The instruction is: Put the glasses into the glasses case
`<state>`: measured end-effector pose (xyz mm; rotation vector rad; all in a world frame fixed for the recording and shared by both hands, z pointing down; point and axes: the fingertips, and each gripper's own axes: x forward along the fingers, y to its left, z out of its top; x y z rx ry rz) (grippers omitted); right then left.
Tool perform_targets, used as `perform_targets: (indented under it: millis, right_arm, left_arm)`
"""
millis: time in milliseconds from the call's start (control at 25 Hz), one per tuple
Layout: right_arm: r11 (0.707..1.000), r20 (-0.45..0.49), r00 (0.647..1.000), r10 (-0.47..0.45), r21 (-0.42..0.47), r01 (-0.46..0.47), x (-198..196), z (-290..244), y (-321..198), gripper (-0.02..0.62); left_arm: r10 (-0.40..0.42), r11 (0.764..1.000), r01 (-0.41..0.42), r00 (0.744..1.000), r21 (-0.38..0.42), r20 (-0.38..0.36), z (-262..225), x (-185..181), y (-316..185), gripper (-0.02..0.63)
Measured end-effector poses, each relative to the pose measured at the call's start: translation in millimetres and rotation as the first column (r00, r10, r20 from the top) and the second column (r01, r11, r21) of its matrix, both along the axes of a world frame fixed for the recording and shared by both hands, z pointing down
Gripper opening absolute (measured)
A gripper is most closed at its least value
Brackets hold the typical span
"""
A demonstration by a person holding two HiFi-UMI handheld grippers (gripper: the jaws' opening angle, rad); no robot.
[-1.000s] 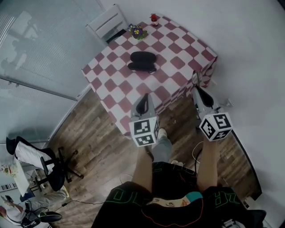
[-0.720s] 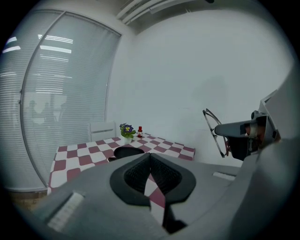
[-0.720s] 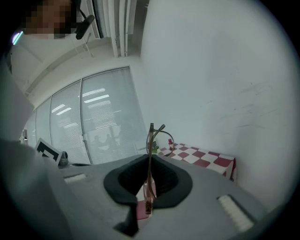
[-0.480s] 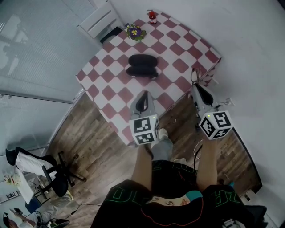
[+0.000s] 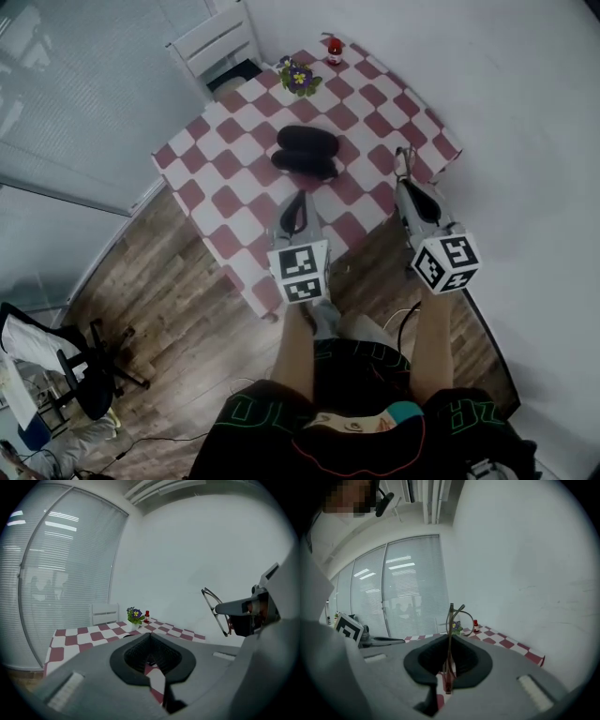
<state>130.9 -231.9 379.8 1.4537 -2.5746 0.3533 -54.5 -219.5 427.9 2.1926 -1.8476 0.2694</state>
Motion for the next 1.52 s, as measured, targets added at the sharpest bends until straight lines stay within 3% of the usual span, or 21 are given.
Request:
perform_targets:
  millis: [240,400,760,1120,1520]
  right_arm:
    - [0.997,-0.054,0.996,-0.073,0.020,0.074,-29,-10,-10,0.017]
    - [0.992,-0.092,0.989,-0.115,0.044,0.119,-47,-20,-19,0.018]
    - [0.978,-0.102,0.976,-0.195,0.057,0.201,-75,-22,-55,0.018]
    - [0.957,-0.115,0.951,-0.289,-0.015,0.289,-113,4,-94,0.018]
    - [0.924,-0.175,0.908,-0.381,-0.113,0.366,-136,52,-126,0.018]
  left_arm:
    - [-0.085,0.996,0.085,0.996,0.017,0.016,-6,-38,-9,0.009]
    - [-0.140,0.989,0.141,0.990,0.044,-0.016,-16,-61,-18,0.009]
    - [-0.192,0.980,0.193,0.981,0.052,-0.037,-19,-77,-43,0.009]
    - [-0.264,0.964,0.263,0.963,-0.028,-0.054,11,-101,-62,0.009]
    - [-0.322,0.942,0.309,0.943,-0.129,-0.088,57,-105,-84,0.009]
